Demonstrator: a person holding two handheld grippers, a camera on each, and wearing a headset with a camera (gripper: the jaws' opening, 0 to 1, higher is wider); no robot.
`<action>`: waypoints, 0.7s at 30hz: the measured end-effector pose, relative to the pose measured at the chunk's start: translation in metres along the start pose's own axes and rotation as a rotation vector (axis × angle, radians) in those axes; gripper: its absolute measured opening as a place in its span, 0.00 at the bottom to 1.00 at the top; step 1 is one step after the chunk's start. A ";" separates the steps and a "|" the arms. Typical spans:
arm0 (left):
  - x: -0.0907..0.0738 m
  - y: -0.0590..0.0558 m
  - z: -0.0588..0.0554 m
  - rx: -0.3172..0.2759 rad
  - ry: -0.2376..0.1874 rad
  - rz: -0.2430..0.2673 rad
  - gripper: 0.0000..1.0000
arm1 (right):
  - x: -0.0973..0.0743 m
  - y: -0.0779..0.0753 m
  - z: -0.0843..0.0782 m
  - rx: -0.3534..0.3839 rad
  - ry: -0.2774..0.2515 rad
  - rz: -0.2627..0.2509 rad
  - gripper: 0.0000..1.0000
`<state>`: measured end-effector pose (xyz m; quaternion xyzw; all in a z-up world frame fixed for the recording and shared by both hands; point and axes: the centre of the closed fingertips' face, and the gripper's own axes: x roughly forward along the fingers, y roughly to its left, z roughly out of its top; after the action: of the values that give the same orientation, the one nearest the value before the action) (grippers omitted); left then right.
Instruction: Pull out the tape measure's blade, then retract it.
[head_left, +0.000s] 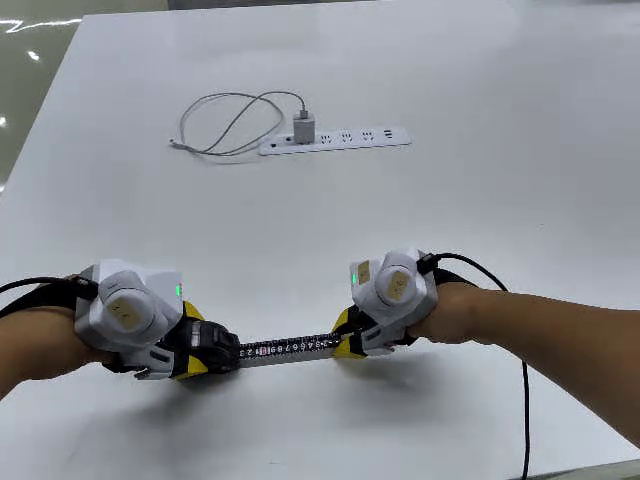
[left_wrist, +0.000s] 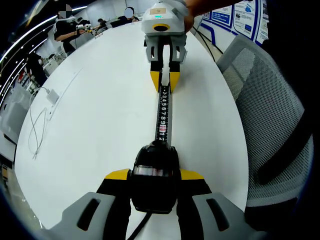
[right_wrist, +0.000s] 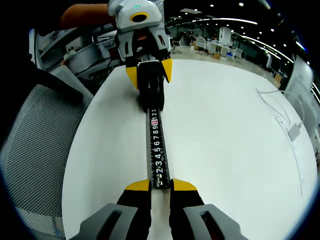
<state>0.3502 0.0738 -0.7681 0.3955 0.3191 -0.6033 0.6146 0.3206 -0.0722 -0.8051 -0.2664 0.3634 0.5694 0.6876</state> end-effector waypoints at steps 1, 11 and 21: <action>0.000 0.000 0.000 0.000 0.000 0.000 0.30 | 0.000 0.000 -0.001 0.000 0.000 -0.001 0.09; 0.000 -0.001 0.000 -0.001 0.000 0.000 0.30 | -0.003 -0.001 -0.005 0.008 0.003 -0.006 0.09; 0.001 0.000 0.000 -0.002 0.000 0.002 0.30 | -0.007 -0.003 -0.011 0.008 0.010 -0.010 0.09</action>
<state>0.3501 0.0740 -0.7688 0.3949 0.3194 -0.6026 0.6156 0.3206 -0.0848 -0.8063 -0.2683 0.3678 0.5630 0.6898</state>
